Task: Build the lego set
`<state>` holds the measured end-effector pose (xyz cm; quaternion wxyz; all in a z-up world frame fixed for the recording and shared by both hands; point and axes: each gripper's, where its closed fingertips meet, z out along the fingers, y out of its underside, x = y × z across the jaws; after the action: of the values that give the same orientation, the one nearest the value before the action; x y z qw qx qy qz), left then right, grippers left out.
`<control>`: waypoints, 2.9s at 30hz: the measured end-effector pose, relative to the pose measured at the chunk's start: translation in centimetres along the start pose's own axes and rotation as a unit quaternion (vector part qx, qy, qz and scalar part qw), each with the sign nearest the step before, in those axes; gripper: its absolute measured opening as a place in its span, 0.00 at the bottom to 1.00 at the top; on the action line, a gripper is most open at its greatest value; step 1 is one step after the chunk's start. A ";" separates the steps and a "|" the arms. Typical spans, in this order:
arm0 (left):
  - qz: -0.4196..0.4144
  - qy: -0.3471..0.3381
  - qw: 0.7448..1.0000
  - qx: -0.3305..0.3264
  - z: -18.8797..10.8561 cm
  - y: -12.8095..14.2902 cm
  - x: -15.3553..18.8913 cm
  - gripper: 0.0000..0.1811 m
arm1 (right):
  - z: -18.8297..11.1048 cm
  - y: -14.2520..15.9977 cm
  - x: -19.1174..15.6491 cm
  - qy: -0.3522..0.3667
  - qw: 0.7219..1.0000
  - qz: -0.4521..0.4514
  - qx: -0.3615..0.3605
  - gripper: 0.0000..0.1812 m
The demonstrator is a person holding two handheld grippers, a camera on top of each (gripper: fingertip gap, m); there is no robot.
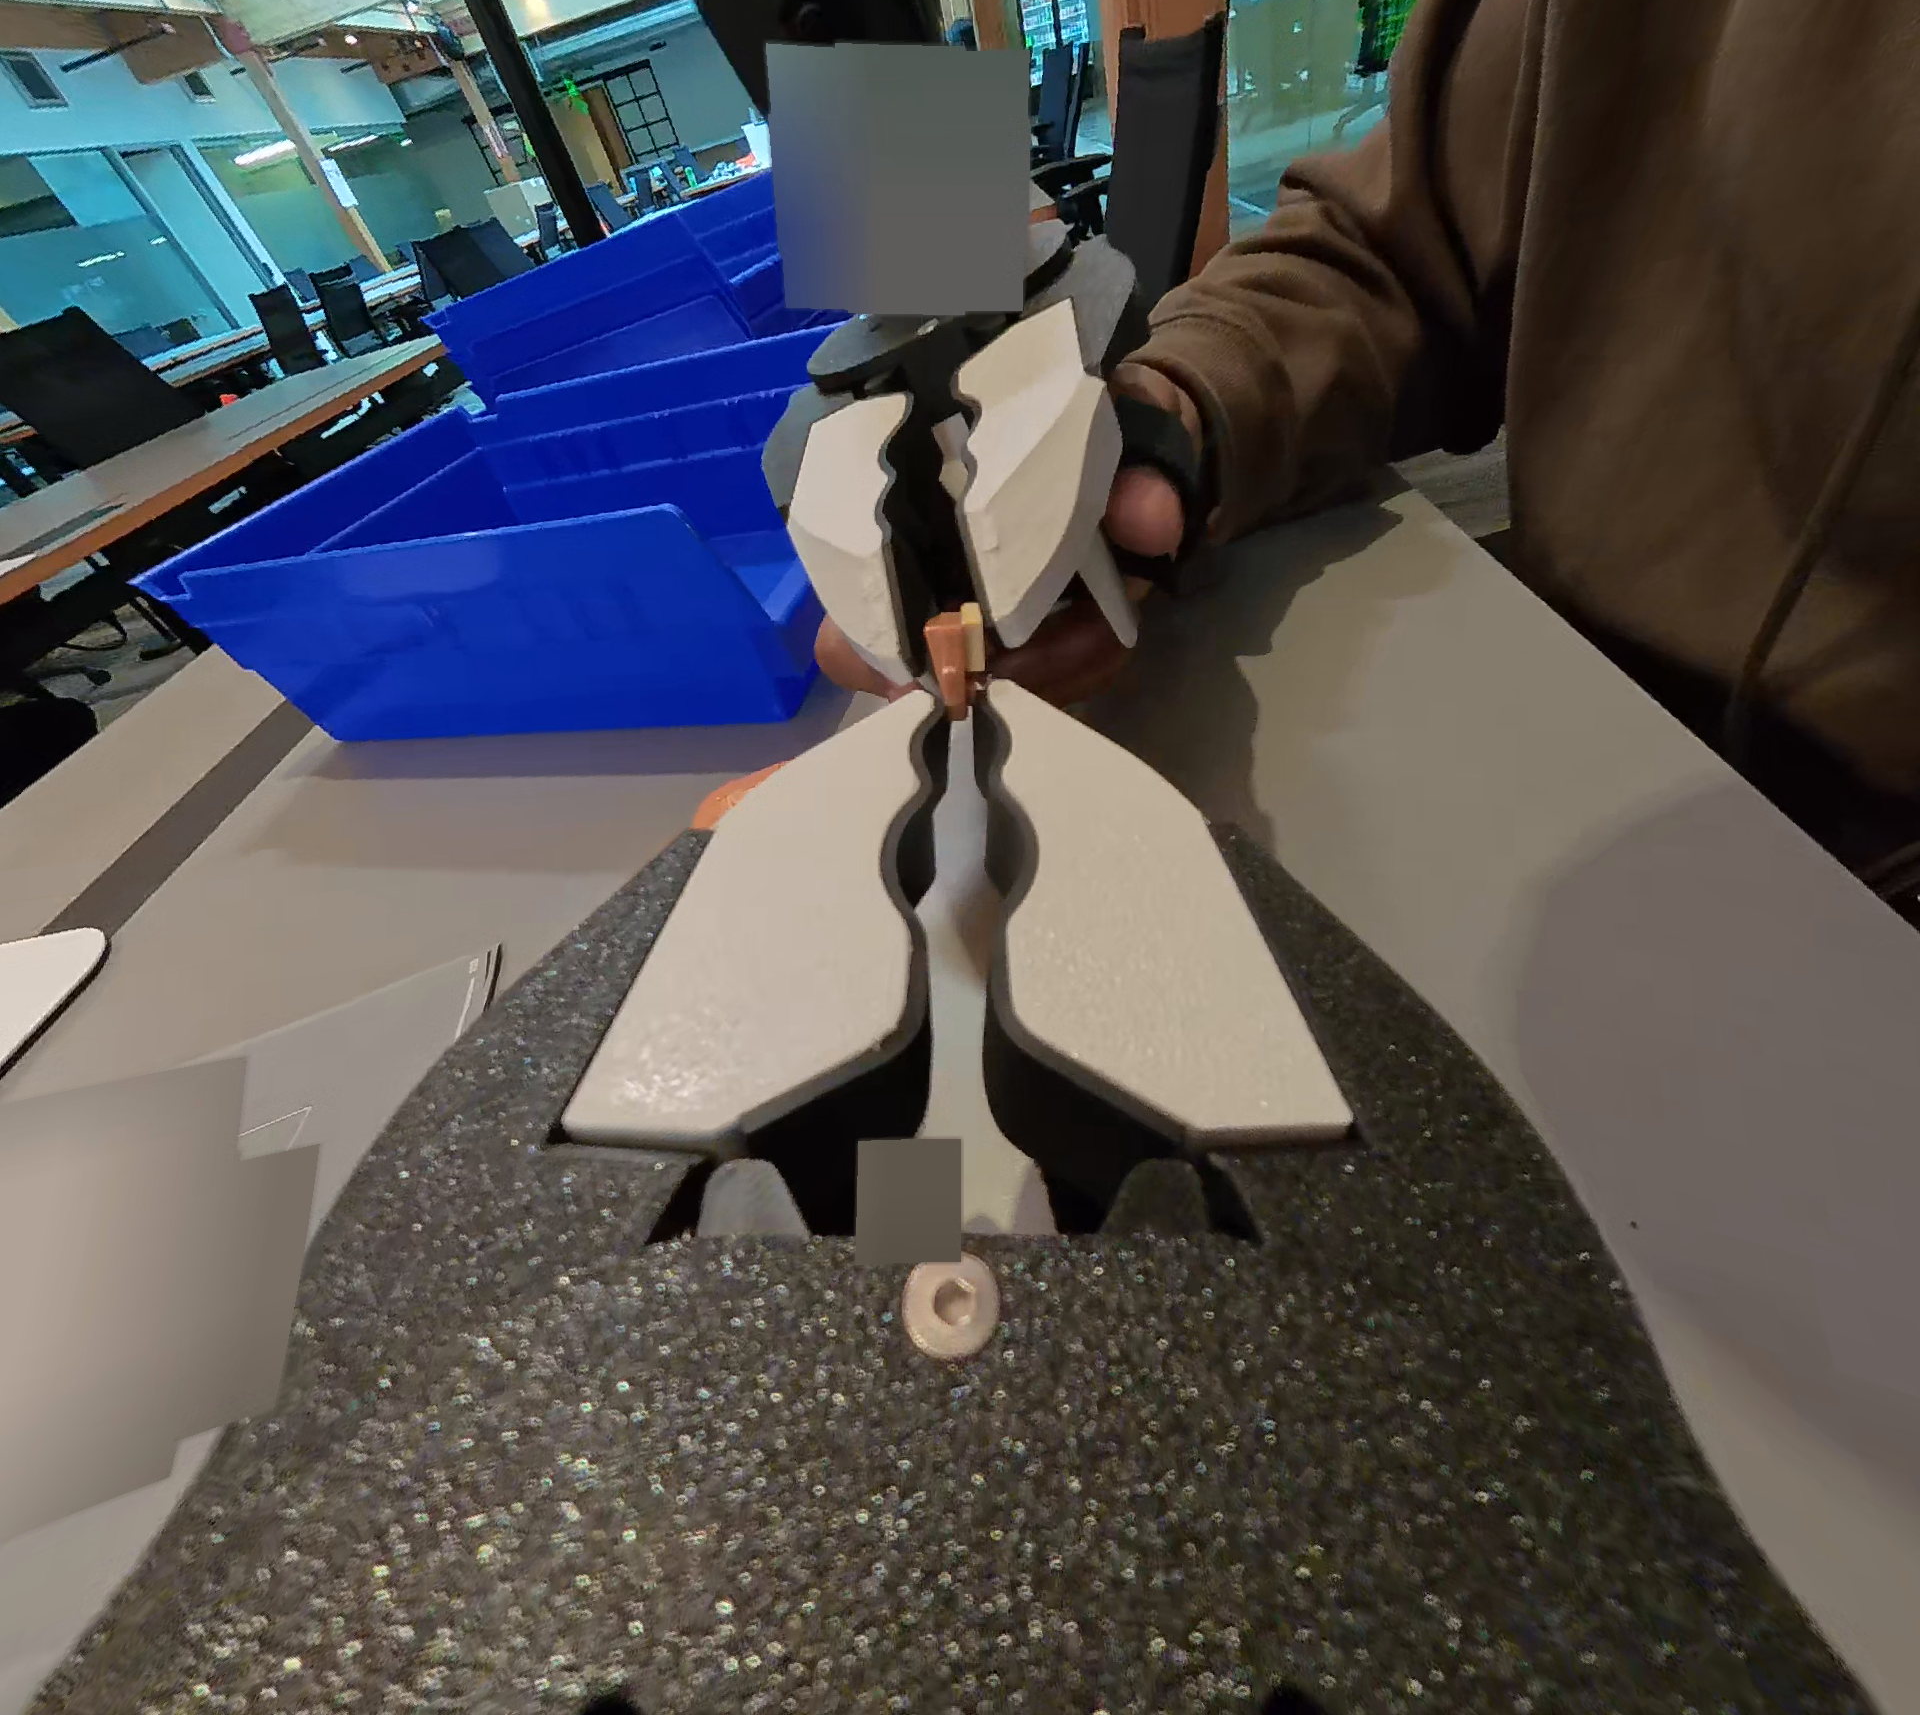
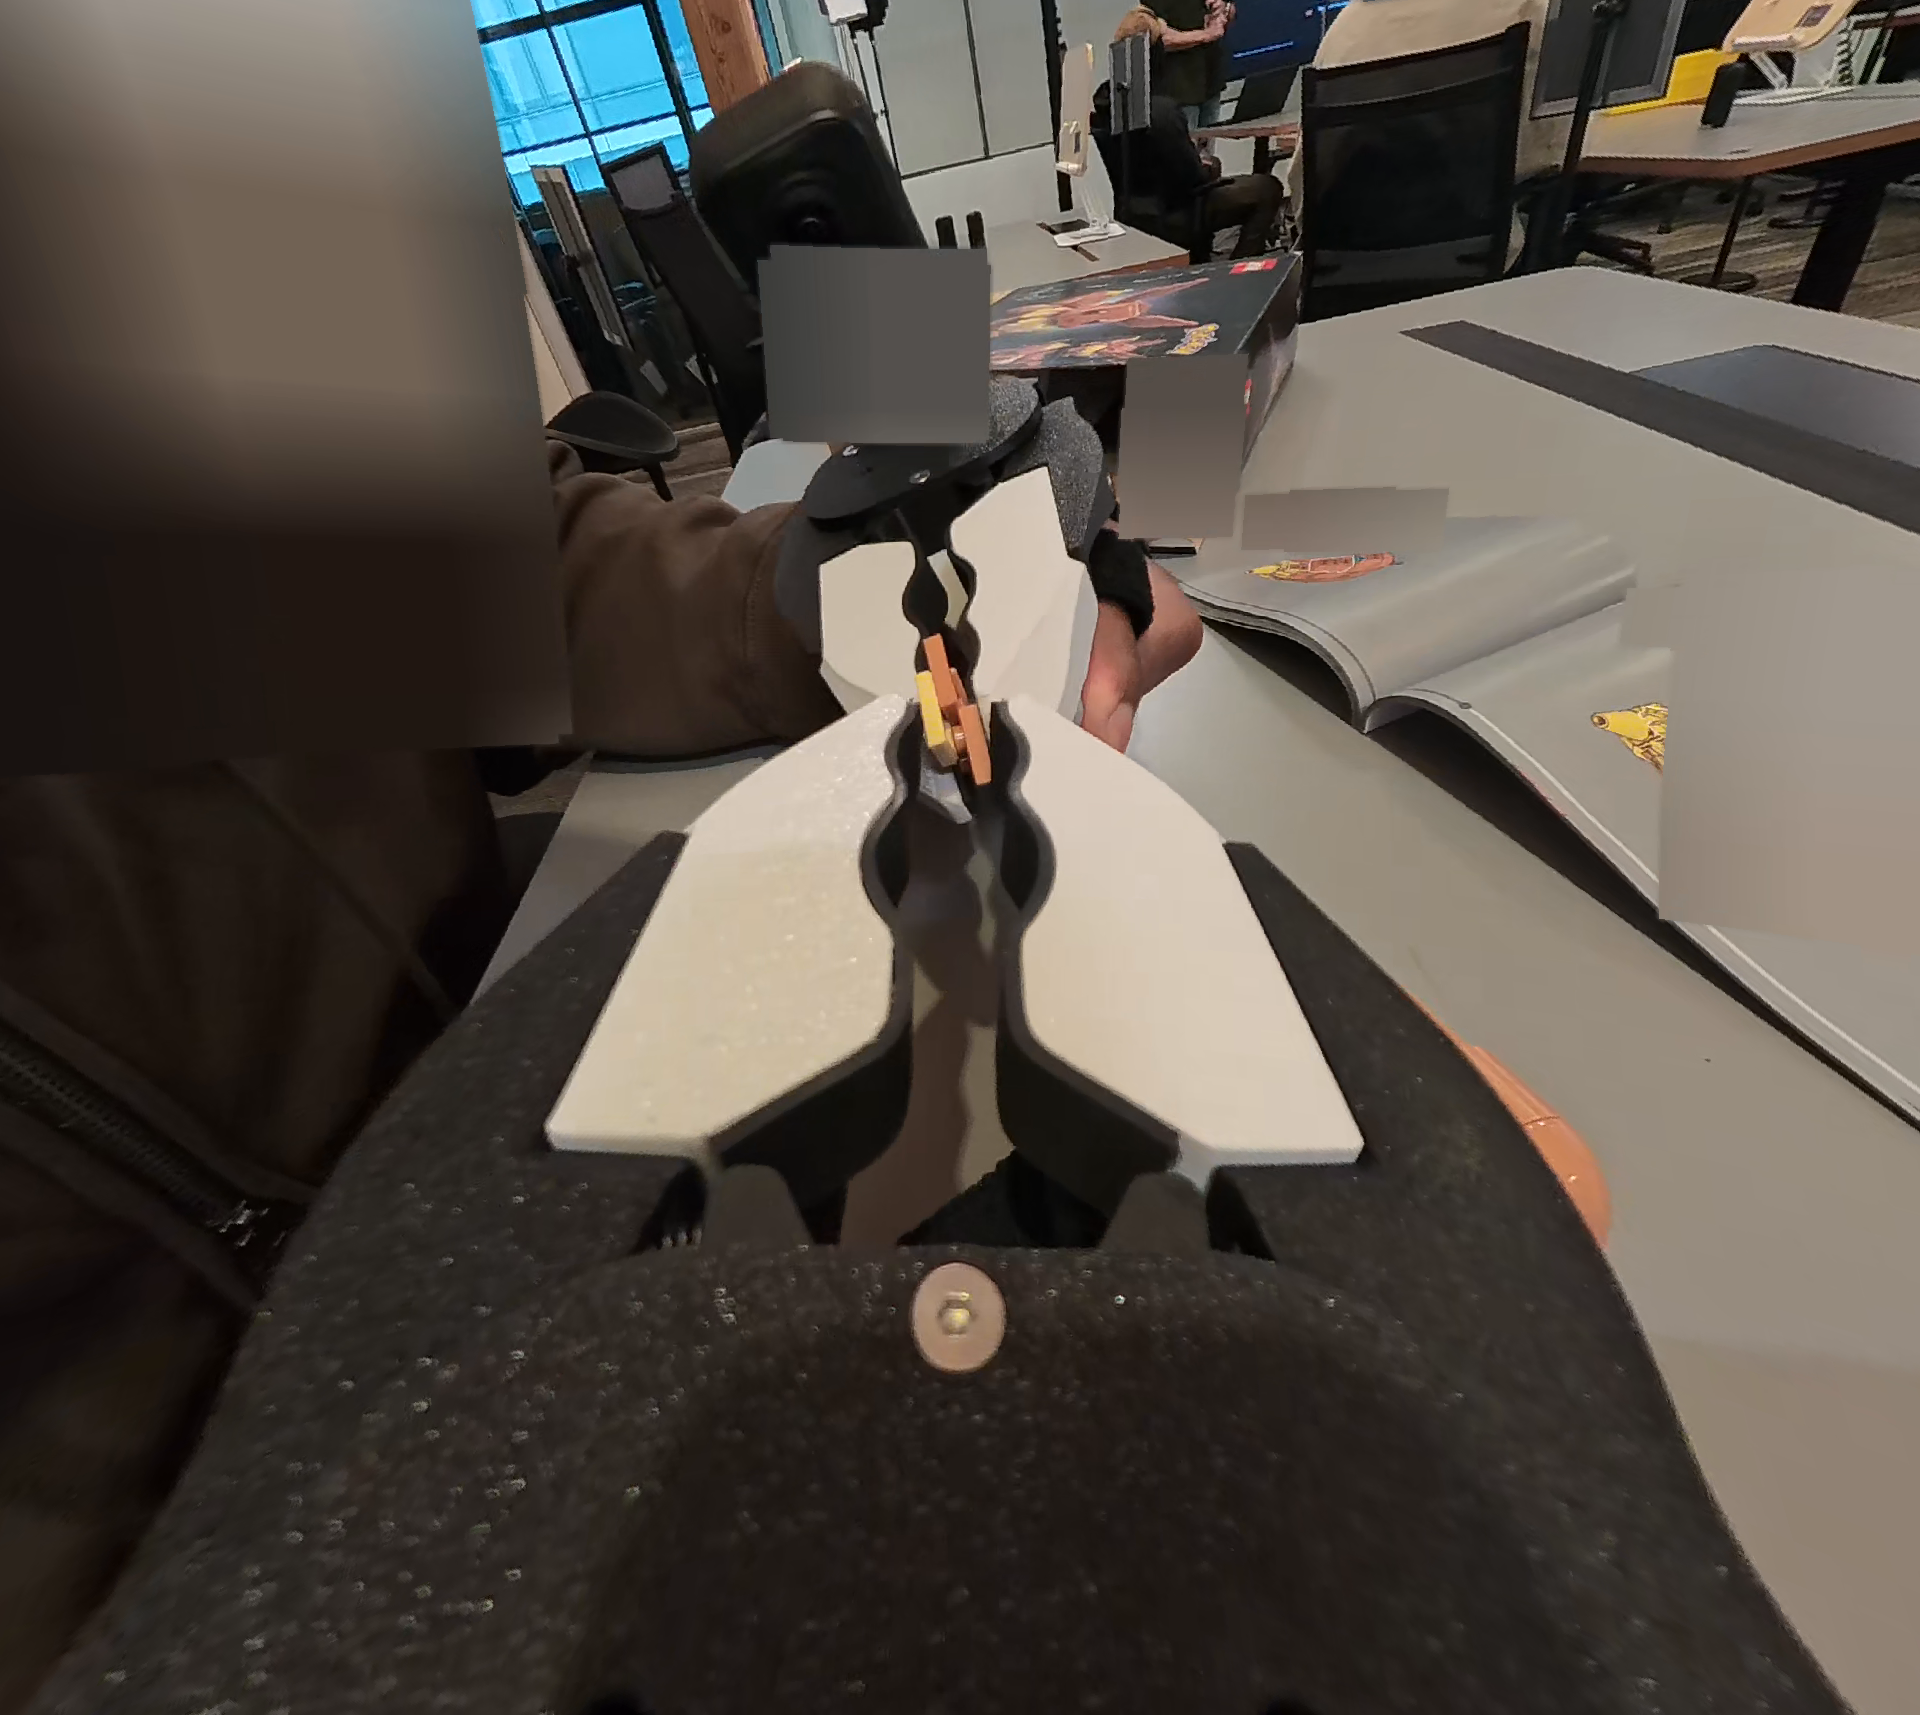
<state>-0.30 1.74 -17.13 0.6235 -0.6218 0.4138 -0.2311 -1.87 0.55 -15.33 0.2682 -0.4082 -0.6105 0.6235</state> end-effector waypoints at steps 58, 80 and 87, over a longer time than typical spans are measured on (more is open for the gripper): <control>0.028 0.045 0.998 -0.025 -0.1 0.3 1.6 0.02 | 0.3 1.2 -1.3 0.014 0.986 -0.160 -0.053 0.05; -0.012 0.077 0.994 -0.073 -0.3 1.4 2.2 0.03 | 0.6 2.3 -1.3 0.038 0.970 -0.223 -0.092 0.04; -0.039 0.066 0.995 -0.059 -0.2 1.3 1.7 0.03 | 0.4 2.0 -0.7 0.054 0.972 -0.213 -0.083 0.04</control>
<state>0.16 0.40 -18.76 0.5474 -0.6566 0.4426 -0.2708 -1.49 -0.50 -17.15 0.3925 -0.3221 -0.7180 0.4762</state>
